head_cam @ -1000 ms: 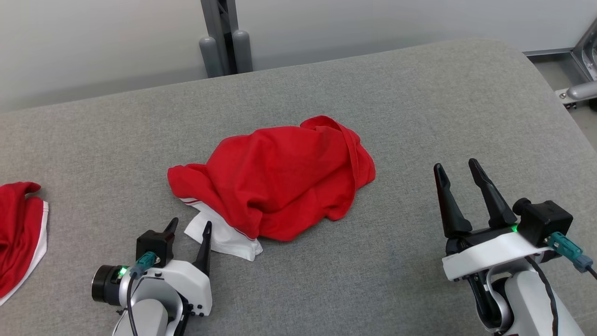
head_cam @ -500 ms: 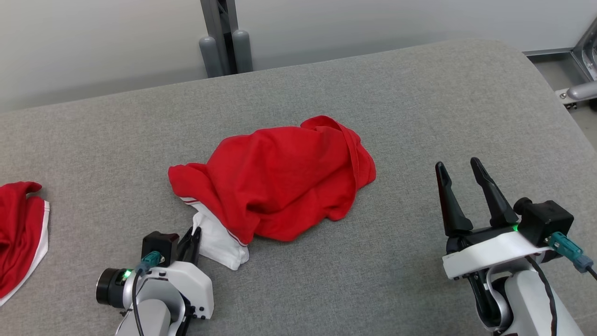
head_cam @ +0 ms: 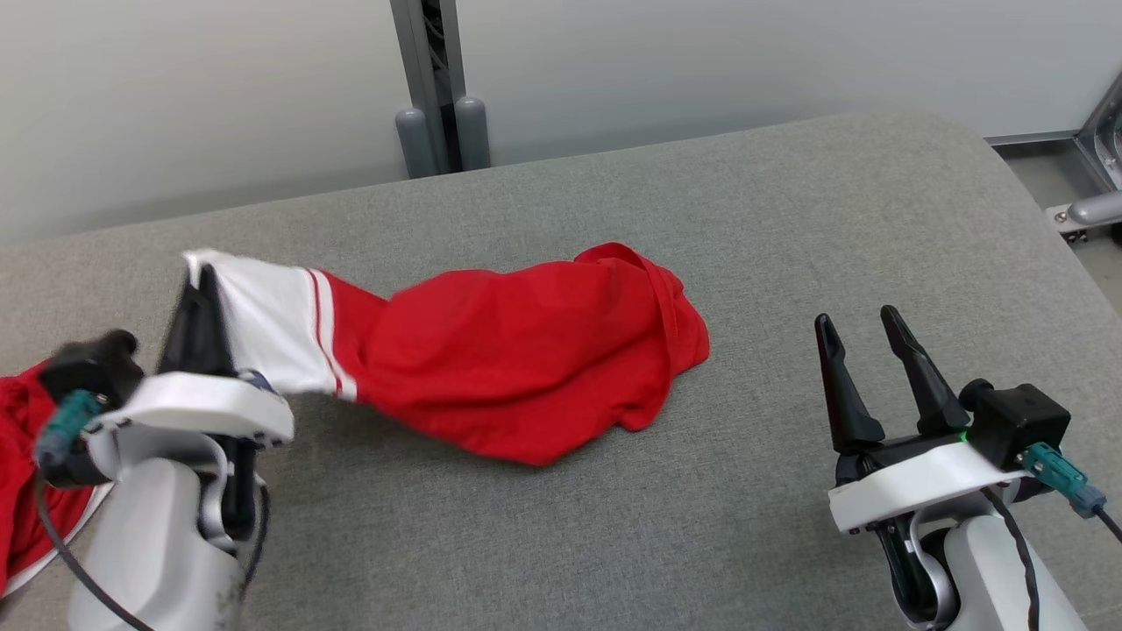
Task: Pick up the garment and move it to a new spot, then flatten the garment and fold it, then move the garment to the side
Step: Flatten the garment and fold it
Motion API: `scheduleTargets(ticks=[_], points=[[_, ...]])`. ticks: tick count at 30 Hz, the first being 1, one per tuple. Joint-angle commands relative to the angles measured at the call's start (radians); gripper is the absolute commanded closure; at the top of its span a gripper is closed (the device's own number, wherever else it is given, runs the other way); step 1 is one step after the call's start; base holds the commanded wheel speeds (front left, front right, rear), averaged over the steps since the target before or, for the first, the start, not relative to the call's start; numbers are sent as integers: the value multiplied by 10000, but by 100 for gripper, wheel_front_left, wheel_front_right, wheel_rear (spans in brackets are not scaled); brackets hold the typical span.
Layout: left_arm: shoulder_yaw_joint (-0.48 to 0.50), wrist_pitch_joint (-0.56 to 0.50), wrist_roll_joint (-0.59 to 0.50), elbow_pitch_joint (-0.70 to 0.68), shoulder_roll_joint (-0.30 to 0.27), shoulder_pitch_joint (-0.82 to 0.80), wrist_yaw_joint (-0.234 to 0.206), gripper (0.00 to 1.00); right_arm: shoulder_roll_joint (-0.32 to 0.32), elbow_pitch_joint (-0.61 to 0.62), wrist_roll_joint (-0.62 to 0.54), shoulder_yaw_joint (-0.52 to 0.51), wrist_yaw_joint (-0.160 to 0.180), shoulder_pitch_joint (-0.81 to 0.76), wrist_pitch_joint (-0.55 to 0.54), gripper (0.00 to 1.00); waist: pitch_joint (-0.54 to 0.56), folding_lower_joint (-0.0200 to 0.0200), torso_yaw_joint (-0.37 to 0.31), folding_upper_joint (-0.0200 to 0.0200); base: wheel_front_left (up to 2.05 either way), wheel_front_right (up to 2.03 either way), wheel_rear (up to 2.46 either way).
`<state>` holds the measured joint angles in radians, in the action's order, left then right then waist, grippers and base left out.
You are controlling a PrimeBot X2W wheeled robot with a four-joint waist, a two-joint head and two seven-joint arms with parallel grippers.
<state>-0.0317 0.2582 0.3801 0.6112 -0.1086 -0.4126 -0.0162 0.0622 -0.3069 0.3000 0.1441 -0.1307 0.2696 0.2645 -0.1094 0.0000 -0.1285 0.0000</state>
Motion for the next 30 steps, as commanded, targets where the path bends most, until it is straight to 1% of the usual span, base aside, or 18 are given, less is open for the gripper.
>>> scheduleTargets(ticks=[1, 6, 10, 13, 16, 19, 22, 23, 26, 30], points=[[536, 56, 129, -1138, -247, -350, -168, 100, 9, -54, -14, 44, -1, -93, 28, 0, 206, 0, -69, 0, 0, 0, 0], [1040, 56, 86, -3244, -628, -1168, -369, 100, -26, -65, 80, 116, -1, 19, 28, 0, 354, 0, -303, 0, 0, 0, 0], [937, -245, -35, -4637, -890, -2223, -445, 100, -60, -23, 154, 122, -1, 88, 28, 0, 383, 0, -593, 0, 0, 0, 0], [582, -658, -126, -5453, -846, -3002, -385, 100, -73, 3, 214, 101, -1, 86, 28, 0, 384, 0, -864, 0, 0, 0, 0], [-268, -1280, -258, -5871, -582, -3489, -143, 100, -83, 5, 282, 110, -1, 123, 28, 0, 349, 0, -1161, 0, 0, 0, 0], [-1232, -1897, -335, -5725, -185, -3507, 100, 100, -82, -12, 399, 160, -1, 190, 26, 0, 275, 0, -1516, 0, 0, 0, 0], [-2238, -2390, -403, -5142, 166, -3116, 243, 100, -85, 32, 586, 257, -1, 303, 26, 0, 84, 0, -1927, 0, 0, 0, 0], [-2238, -2390, -403, -5142, 166, -3116, 243, 100, -85, 32, 586, 257, -1, 303, 26, 0, 84, 0, -1927, 0, 0, 0, 0], [-3056, -2515, -370, -4345, 393, -2808, 229, 100, -84, 91, 788, 323, -1, 415, 26, 0, -241, 0, -2386, 0, 0, 0, 0], [-4102, -2275, -219, -2983, 523, -2434, 157, 100, -90, 108, 1018, 284, -1, 522, 28, 0, -637, 0, -2966, 0, 0, 0, 0]])
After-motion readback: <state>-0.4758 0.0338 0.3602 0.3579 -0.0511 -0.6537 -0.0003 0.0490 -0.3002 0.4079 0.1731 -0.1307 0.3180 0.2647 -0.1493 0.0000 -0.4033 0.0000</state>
